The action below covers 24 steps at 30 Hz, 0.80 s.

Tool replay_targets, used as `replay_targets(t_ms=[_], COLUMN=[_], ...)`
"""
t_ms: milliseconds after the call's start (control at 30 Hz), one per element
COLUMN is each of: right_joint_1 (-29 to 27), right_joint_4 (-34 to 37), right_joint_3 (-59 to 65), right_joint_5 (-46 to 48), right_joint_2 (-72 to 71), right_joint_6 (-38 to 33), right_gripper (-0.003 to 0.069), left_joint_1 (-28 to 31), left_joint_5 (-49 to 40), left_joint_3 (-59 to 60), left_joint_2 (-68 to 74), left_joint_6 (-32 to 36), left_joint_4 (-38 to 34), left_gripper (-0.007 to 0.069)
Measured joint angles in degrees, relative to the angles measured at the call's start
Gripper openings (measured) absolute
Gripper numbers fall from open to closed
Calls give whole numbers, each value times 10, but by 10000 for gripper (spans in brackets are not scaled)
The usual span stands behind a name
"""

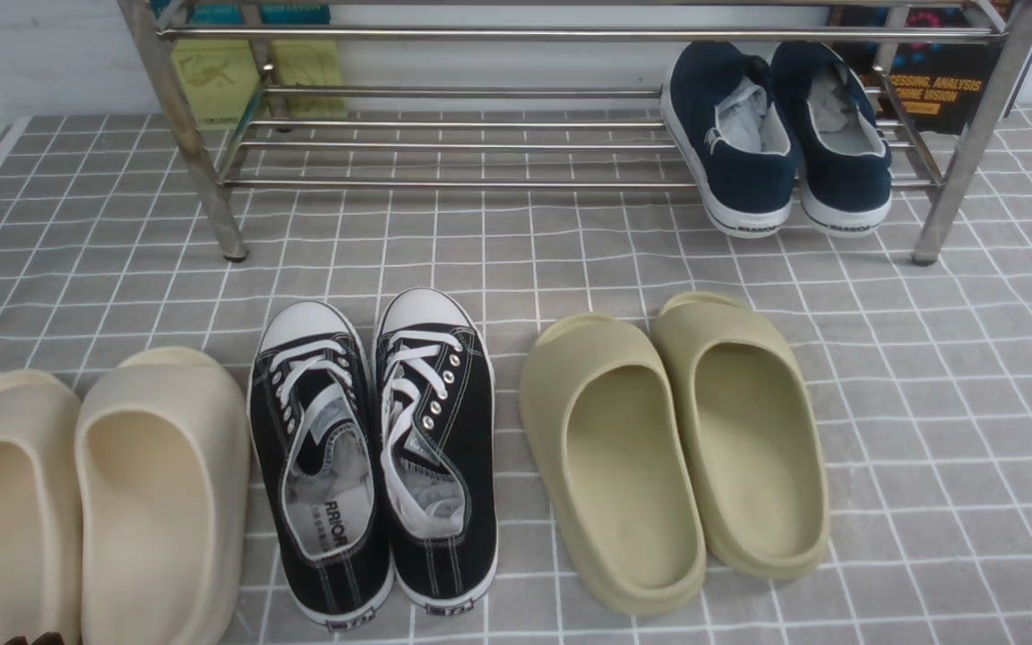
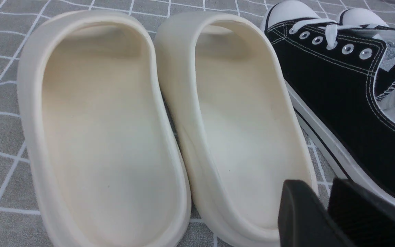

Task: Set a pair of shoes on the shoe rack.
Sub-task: Use the left arm to grab the shoe closest to it

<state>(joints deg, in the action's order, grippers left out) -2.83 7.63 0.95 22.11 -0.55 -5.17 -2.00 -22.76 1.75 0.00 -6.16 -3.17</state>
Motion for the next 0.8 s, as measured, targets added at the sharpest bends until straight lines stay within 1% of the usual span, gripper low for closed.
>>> replay_targets(t_ms=[800], right_joint_1=[0], right_joint_4=[0], right_joint_3=[0], right_joint_5=[0], right_joint_2=[0], right_joint_6=[0], right_gripper=[239], left_joint_1=[0], left_joint_5=[1], left_joint_3=[0], left_joint_2=[0], left_joint_6=[0], left_joint_4=[0], left_gripper=[164])
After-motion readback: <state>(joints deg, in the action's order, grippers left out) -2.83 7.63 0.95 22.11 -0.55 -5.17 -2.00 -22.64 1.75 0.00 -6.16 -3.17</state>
